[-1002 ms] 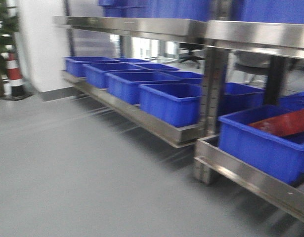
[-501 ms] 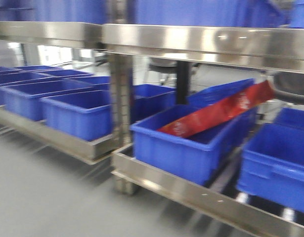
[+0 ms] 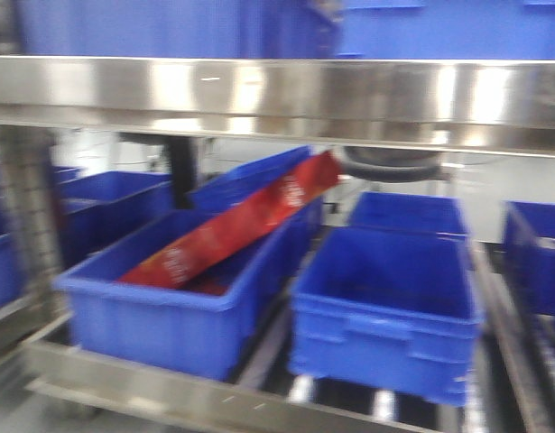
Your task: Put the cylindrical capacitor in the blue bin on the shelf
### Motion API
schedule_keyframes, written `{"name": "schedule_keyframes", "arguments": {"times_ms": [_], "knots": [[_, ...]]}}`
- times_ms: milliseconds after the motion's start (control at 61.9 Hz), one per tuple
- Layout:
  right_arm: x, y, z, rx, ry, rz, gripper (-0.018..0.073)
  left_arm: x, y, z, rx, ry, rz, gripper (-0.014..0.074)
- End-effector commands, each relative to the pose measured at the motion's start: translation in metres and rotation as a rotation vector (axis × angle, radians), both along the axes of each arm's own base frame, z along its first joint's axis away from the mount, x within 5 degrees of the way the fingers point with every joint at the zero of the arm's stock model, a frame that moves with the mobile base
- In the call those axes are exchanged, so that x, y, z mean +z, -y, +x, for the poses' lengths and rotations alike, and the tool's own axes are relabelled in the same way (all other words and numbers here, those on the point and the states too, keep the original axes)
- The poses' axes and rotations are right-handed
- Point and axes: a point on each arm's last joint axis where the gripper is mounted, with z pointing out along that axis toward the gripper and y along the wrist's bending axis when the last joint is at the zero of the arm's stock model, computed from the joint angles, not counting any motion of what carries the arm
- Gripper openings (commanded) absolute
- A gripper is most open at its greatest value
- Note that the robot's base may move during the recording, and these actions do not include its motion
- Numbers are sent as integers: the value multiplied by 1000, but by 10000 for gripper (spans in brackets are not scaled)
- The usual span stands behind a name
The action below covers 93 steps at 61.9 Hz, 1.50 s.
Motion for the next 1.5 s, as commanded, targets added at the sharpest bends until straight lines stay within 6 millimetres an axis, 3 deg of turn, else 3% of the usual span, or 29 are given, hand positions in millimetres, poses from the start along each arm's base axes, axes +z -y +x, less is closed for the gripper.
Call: {"name": "schedule_keyframes", "arguments": {"times_ms": [0, 1487], "knots": [[3, 0, -2, 1, 32, -4, -163, 2, 0, -1, -1, 22, -8, -111], [2, 0, -1, 1, 28, -4, -163, 2, 0, -1, -1, 22, -8, -111]]}}
